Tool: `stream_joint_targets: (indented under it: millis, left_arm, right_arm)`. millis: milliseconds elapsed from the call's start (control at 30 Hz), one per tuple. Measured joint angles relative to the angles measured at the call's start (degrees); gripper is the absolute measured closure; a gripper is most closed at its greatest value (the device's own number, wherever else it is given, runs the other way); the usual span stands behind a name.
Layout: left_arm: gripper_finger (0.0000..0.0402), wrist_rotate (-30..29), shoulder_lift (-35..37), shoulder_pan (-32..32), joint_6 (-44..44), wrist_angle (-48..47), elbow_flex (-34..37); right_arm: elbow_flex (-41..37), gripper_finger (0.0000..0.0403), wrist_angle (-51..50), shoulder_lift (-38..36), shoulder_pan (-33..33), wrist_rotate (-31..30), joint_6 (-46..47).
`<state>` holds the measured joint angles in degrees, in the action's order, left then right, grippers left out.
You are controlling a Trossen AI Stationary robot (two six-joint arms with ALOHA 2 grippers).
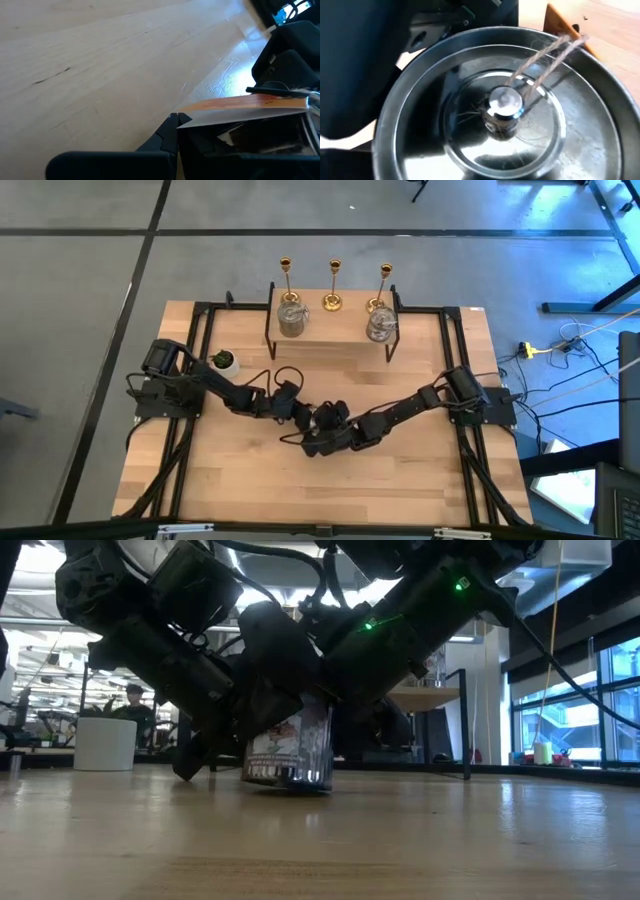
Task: Pick & Place candle stick holders
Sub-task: Put the silver scented candle on the shelf aligned with the other silver scented candles
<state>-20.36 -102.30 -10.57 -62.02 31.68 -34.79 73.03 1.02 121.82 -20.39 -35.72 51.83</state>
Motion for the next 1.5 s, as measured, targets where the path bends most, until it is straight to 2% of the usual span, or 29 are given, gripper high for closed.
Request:
stream_joint_targets:
  millis: [267, 533, 667, 900, 1000, 1233, 1400, 1500]
  left_arm:
    - [0.0400, -6.03, 5.50, -0.35, 0.19, -3.79, -0.04]
    - [0.0400, -21.37, 19.44, -0.04, 0.62, -19.11, -0.02]
    - [0.0400, -27.07, 27.23, 0.04, 0.24, -26.28, 0.10]
    - [0.0400, -29.30, 36.06, -0.95, 2.96, -30.41, 0.06]
    - [0.0400, -30.11, 37.97, -2.22, 3.25, -31.36, 0.02]
    - [0.0400, -31.29, 38.83, -5.40, 3.06, -32.02, 0.00]
    - [0.0400, -32.54, 38.62, -6.91, 2.58, -32.29, 0.00]
    - [0.0400, -32.62, 38.64, -7.10, 1.67, -32.76, 0.00]
  right_arm:
    - [2.51, 0.0049, -5.20, -2.81, -1.39, 2.35, -1.96]
    - [8.79, 0.0049, -17.74, -6.89, -2.17, -3.46, -2.82]
    - [13.13, 0.0049, -23.85, -7.91, -2.07, -8.56, -2.50]
    - [23.06, 0.0049, -36.79, -8.57, 1.45, -19.24, -2.48]
    - [25.93, 0.0049, -41.68, -8.57, 4.68, -20.63, -2.37]
    - [27.69, 0.0049, -51.20, -8.52, 13.94, -17.68, 5.81]
    - [27.65, 0.0049, -50.37, -8.48, 17.80, -16.55, 0.81]
    - [27.63, 0.0049, -51.00, -8.48, 18.93, -17.01, 0.98]
